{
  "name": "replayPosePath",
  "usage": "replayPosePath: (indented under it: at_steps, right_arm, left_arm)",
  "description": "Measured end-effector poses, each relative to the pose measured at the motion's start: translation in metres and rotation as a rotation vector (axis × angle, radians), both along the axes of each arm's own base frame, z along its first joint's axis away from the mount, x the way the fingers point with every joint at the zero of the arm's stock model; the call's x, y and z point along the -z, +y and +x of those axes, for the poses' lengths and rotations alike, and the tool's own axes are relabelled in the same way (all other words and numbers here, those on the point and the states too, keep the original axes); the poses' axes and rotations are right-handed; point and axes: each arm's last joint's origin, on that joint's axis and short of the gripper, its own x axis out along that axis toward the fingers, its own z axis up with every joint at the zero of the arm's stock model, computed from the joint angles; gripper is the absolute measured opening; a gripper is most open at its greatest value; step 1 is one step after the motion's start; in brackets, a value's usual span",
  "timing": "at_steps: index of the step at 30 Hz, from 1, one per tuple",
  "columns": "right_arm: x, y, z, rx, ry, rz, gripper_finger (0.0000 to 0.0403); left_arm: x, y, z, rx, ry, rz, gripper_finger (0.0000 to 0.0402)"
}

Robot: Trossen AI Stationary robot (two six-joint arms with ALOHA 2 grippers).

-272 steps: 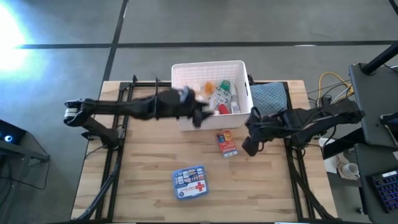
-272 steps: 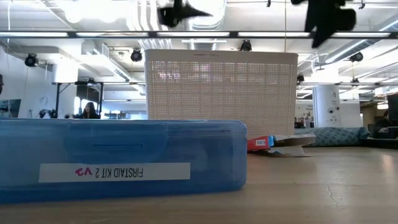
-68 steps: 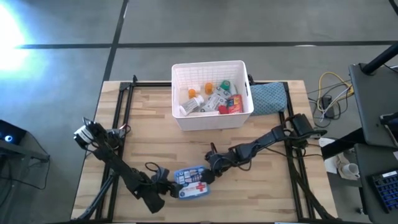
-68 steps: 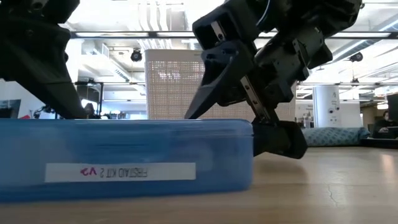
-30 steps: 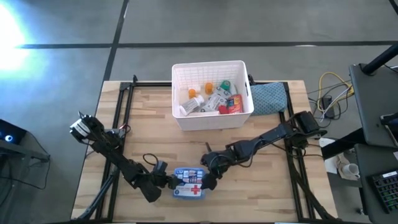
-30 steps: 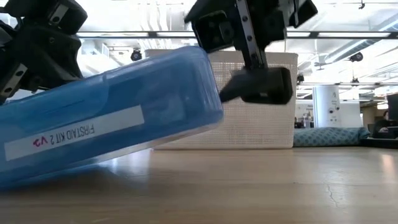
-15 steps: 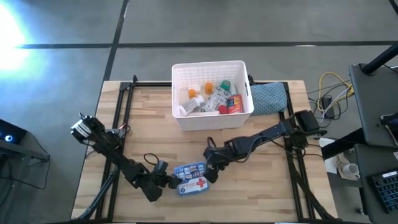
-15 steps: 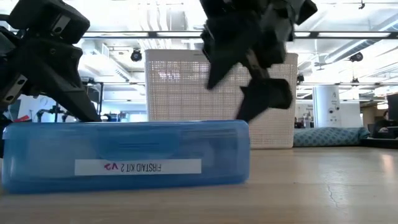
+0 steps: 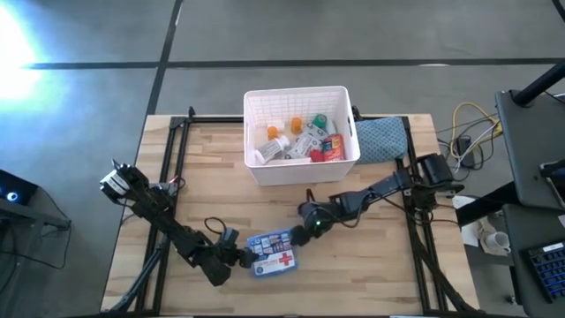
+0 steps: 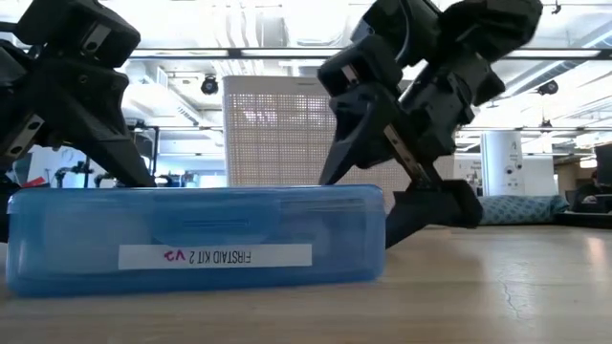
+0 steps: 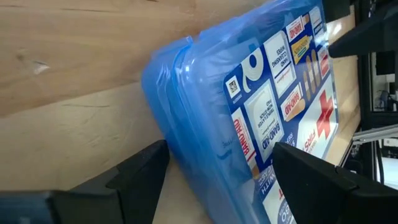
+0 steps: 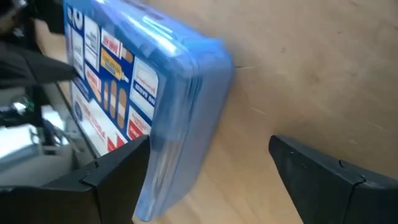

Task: Pick & place medical supplies in basket/bin
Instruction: Put the blue first aid kit box into the white container

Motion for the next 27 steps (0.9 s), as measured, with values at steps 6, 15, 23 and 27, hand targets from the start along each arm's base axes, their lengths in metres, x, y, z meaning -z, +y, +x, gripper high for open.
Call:
replayPosePath:
  at_steps: [6,15,23,27]
  right_arm:
    - [0.011,0.0,-0.007,0.077,-0.022,0.015,0.0329]
    - [0.02,0.012,0.012,0.048,-0.056,0.019,0.0329]
    - [0.004,0.019,0.029,-0.039,-0.124,-0.017,0.0329]
    - [-0.005,0.021,0.034,-0.079,-0.149,-0.052,0.033]
  left_arm:
    - [-0.003,-0.003,0.002,0.004,-0.003,-0.01,0.0271]
    - [-0.005,-0.001,0.008,-0.017,-0.032,-0.026,0.0271]
    - [-0.006,0.002,0.011,-0.032,-0.041,-0.038,0.0271]
    - [-0.006,0.002,0.011,-0.034,-0.038,-0.036,0.0271]
